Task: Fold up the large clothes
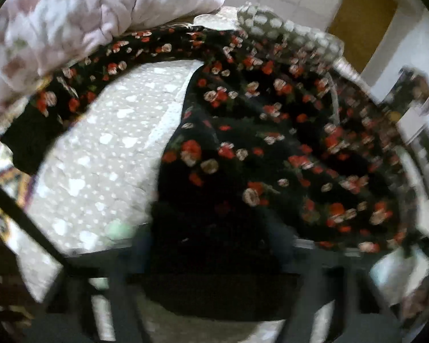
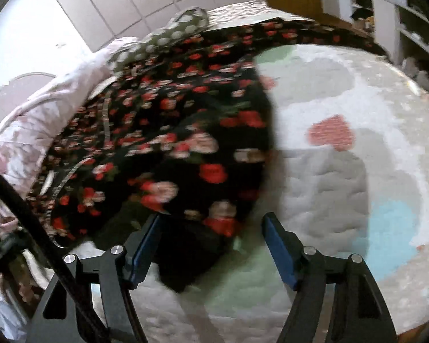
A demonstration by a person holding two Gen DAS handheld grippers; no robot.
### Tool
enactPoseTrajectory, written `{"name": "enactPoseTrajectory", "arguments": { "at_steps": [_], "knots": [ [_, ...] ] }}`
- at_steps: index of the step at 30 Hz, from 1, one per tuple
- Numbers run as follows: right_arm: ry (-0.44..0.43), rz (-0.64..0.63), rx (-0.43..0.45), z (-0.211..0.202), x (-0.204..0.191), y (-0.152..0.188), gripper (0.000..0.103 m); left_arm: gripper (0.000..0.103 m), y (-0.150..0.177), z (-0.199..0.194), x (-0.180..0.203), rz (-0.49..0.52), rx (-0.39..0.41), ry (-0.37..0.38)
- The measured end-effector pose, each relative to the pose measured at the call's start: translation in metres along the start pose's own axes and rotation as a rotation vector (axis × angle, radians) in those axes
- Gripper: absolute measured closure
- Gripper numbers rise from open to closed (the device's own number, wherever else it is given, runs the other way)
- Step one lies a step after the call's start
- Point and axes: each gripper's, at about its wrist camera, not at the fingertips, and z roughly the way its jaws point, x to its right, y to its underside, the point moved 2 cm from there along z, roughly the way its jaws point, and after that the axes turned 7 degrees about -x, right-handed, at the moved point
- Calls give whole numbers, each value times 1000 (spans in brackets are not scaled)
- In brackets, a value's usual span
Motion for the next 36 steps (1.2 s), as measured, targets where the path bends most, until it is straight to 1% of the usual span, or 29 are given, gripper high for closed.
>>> {"name": "enactPoseTrajectory", "arguments": {
  "at_steps": [1, 2, 3, 4, 5, 7, 8, 9, 12, 14, 15, 16, 17, 18, 19, 20, 22, 23, 25, 26, 27, 29, 32, 33, 36],
  "knots": [
    [-23, -2, 3, 2, -6, 0, 32, 82, -1, -1, 0, -5, -10, 30],
    [-30, -10, -1, 4, -11, 0, 47, 88, -2, -3, -1, -22, -26, 66],
    [-27, -22, -8, 5, -15, -1, 68, 89, -3, -5, -3, -41, -39, 87],
    [-33, -31, -16, 4, -17, -1, 74, 89, -4, -10, -5, -55, -38, 87],
    [-54, -22, -18, -1, -15, -3, 82, 90, -4, -15, -5, -57, -36, 83],
    [-73, -8, -24, -13, -9, -4, 85, 90, 0, -29, -3, -46, -30, 66],
    [-67, -13, -25, -26, -4, -2, 86, 90, 3, -37, -2, -39, -25, 61],
    [-64, -20, -27, -36, -1, 0, 91, 90, 9, -48, -3, -28, -13, 51],
    [-21, -45, -33, -69, 17, 16, 98, 90, 25, -64, -4, -18, -14, 50],
    [17, -46, -43, -86, 30, 29, 101, 90, 33, -66, -6, -14, -23, 26],
    [57, -44, -50, -91, 36, 36, 101, 90, 40, -67, -9, -11, -25, 0],
    [107, -52, -54, -94, 41, 40, 101, 90, 44, -67, -12, -9, -27, -4],
    [166, -66, -56, -97, 45, 46, 100, 90, 47, -68, -15, -12, -24, 3],
    [191, -67, -53, -100, 47, 49, 100, 88, 50, -71, -21, -20, -15, 19],
    [207, -66, -45, -103, 50, 51, 100, 84, 51, -74, -25, -27, -8, 24],
    [212, -66, -32, -106, 51, 50, 100, 83, 50, -78, -30, -35, 9, 23],
    [211, -69, -3, -113, 51, 45, 98, 76, 47, -86, -38, -44, 43, -21],
    [203, -78, 7, -111, 45, 39, 94, 72, 44, -88, -41, -47, 57, -47],
    [183, -110, 35, -106, 26, 23, 81, 47, 35, -92, -54, -69, 91, -83],
    [174, -117, 48, -103, 18, 18, 71, 43, 30, -93, -61, -90, 105, -93],
    [150, -131, 66, -99, 5, 10, 65, 41, 24, -92, -70, -119, 113, -107],
    [75, -162, 97, -88, -23, -6, 65, 41, 14, -90, -82, -163, 109, -113],
    [25, -218, 93, -65, -69, -29, 65, 41, 1, -89, -83, -180, 121, -97],
    [13, -247, 81, -53, -89, -38, 65, 39, -2, -89, -80, -173, 127, -99],
    [-19, -327, 52, -20, -139, -59, 65, 29, -18, -86, -72, -138, 156, -128]
  ]
}}
